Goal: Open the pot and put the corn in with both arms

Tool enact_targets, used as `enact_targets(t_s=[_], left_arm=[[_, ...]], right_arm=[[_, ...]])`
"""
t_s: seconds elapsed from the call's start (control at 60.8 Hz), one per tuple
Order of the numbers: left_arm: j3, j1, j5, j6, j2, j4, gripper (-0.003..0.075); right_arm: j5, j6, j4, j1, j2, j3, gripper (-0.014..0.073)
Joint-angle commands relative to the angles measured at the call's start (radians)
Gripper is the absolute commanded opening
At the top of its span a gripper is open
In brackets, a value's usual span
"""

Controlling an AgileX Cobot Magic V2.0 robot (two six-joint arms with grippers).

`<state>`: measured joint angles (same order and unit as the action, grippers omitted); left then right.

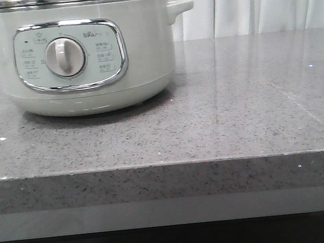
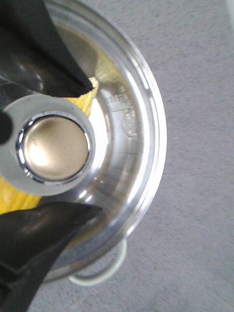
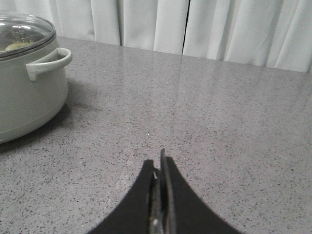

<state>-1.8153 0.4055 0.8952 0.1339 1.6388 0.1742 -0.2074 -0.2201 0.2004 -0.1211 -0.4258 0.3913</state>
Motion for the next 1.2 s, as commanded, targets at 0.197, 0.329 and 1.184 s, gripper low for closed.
enact_targets(t_s=[0.197, 0.329, 1.184], left_arm=[[-0.035, 0.003, -0.079, 0.006, -0.148, 0.012, 0.0045], [-0.031, 0.003, -0.079, 0.022, -0.176, 0.012, -0.0019], [1.131, 0.005, -0.551, 0.034, -1.214, 0.018, -0.0019]], right_arm=[[0.074, -0.001, 0.005, 0.005, -0.004, 0.03, -0.006], [0.074, -0.001, 0.005, 0.005, -0.004, 0.03, -0.006], [0.074, -0.001, 0.005, 0.005, -0.004, 0.03, -0.006]])
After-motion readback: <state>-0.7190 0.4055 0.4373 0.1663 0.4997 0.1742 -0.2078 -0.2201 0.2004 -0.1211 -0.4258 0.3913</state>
